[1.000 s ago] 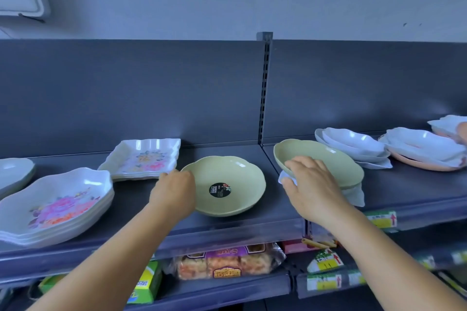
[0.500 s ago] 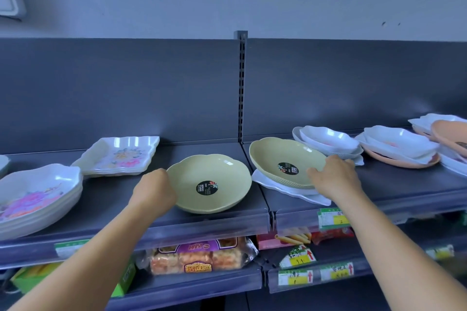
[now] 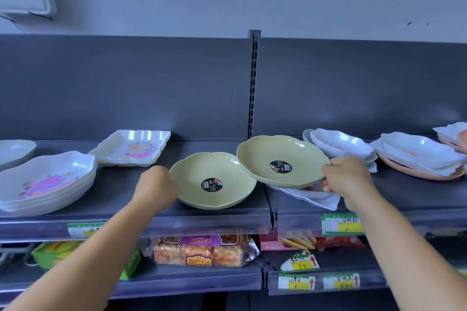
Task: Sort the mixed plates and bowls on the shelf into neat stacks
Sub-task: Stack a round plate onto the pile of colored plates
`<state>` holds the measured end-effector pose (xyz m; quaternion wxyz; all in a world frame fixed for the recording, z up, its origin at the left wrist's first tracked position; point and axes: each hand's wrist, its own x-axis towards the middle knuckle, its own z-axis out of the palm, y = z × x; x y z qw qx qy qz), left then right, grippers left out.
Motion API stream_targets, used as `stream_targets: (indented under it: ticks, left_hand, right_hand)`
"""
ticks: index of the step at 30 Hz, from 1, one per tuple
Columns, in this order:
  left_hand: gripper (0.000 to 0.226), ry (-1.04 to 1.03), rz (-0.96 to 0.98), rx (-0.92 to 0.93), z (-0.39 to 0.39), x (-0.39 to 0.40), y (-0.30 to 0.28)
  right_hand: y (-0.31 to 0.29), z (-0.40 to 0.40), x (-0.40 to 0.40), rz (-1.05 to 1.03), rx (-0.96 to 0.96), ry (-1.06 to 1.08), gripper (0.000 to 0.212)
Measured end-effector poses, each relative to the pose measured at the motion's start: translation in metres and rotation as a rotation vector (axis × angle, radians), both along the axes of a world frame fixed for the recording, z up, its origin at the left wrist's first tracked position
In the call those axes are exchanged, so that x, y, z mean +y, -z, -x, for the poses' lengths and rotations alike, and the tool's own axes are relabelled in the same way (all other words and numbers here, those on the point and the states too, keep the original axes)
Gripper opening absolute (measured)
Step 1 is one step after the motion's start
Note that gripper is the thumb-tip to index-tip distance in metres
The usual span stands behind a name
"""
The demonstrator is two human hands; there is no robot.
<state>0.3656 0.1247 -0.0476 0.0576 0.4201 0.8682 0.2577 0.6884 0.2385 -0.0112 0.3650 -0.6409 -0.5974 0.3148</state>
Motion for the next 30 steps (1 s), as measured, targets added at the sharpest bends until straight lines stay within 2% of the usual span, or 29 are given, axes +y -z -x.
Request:
stream_targets:
  ticks: [8, 15, 22, 26, 30]
  left_hand:
    - [0.022, 0.015, -0.174, -0.075, 0.000, -0.019, -0.004]
    - [0.027, 0.047, -0.168, -0.185, 0.002, -0.033, -0.009]
    - [0.026, -0.045, -0.213, -0.297, 0.011, -0.039, -0.003]
    - [0.021, -0.085, -0.251, -0.319, 0.010, -0.041, -0.002]
    - [0.019, -0.098, -0.333, -0.316, 0.008, -0.049, -0.004]
  right_hand:
    - [-0.001, 0.061, -0.013, -0.063, -0.062, -0.242, 0.019]
    - [0.013, 0.101, -0.025, -0.073, -0.214, -0.377, 0.019]
    - [0.023, 0.111, -0.042, -0.163, -0.429, -0.429, 0.035]
    - [0.028, 0.110, -0.047, -0.174, -0.359, -0.432, 0.035]
    - [0.036, 0.113, -0.046, -0.152, -0.169, -0.431, 0.028]
